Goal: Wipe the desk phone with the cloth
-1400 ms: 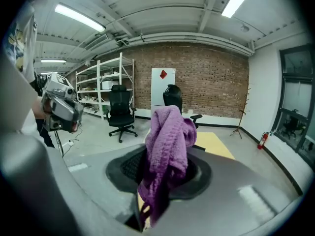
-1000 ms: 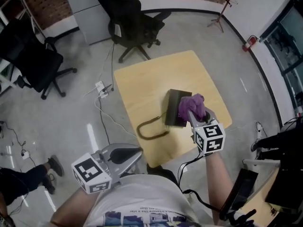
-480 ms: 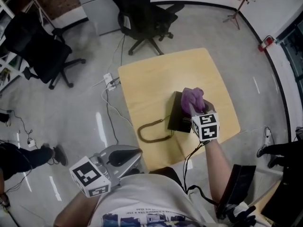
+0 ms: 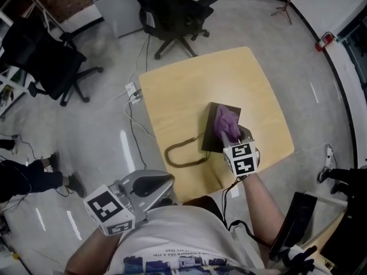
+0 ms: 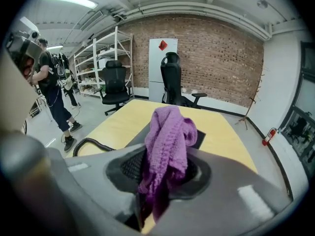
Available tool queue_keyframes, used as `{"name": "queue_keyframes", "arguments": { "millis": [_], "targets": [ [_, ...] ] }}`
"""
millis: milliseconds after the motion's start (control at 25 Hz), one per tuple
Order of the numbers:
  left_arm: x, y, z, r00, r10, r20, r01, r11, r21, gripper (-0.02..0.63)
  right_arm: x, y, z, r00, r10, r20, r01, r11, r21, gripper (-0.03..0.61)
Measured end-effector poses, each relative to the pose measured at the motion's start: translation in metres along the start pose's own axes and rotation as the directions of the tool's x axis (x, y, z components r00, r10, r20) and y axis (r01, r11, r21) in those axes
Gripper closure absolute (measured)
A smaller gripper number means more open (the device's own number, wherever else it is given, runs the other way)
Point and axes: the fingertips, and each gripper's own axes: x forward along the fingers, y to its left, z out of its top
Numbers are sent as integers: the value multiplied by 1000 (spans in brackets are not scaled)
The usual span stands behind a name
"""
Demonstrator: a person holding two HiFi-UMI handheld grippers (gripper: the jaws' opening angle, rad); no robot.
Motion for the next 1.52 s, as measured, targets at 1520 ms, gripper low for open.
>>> {"name": "queue_keyframes", "arguments": {
  "millis": [1520],
  "targets": [
    [7,-15,7,999,28,-19,-27,999,46,606,3,-49,24,998,-55,17,55,998,-3,468]
  ]
}}
